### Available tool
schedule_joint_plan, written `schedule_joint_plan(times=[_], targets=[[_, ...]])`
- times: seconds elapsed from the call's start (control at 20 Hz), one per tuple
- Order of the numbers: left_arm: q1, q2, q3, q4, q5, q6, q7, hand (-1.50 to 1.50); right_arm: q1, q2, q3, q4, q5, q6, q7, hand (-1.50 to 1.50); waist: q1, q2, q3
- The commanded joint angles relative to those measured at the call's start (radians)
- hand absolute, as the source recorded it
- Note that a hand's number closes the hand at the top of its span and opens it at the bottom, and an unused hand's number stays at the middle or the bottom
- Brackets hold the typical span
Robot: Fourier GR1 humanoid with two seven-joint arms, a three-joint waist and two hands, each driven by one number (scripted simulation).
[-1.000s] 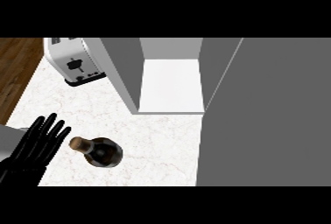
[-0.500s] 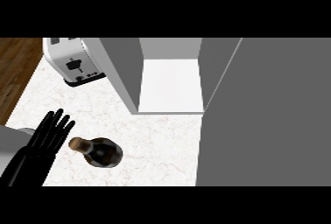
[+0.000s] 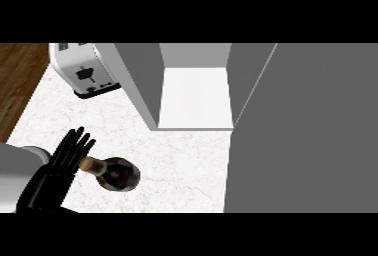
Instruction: Pick up the wine, place it into the cabinet and close the cabinet
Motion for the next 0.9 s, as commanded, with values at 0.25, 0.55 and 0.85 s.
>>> schedule_joint_plan(times=[0.25,0.55,0.85], targets=[[-0.056,-0.030,-0.019,0.201,-0.097,-0.029,-0.174,-1.50,0.010,0.011,0.001,-0.161,-0.071,-0.016,0.101,-1.50,-0.002,0.000,0.000],[-0.057,0.008,0.000,0.267,-0.082,-0.082,-0.200,-1.50,0.006,0.017,-0.023,-0.139,-0.092,0.003,0.085,-1.50,0.000,0.000,0.000],[-0.114,-0.005,-0.001,0.327,-0.113,-0.041,-0.220,-1.50,-0.041,0.025,-0.031,-0.069,-0.069,0.010,0.060,-1.50,0.003,0.001,0.000]])
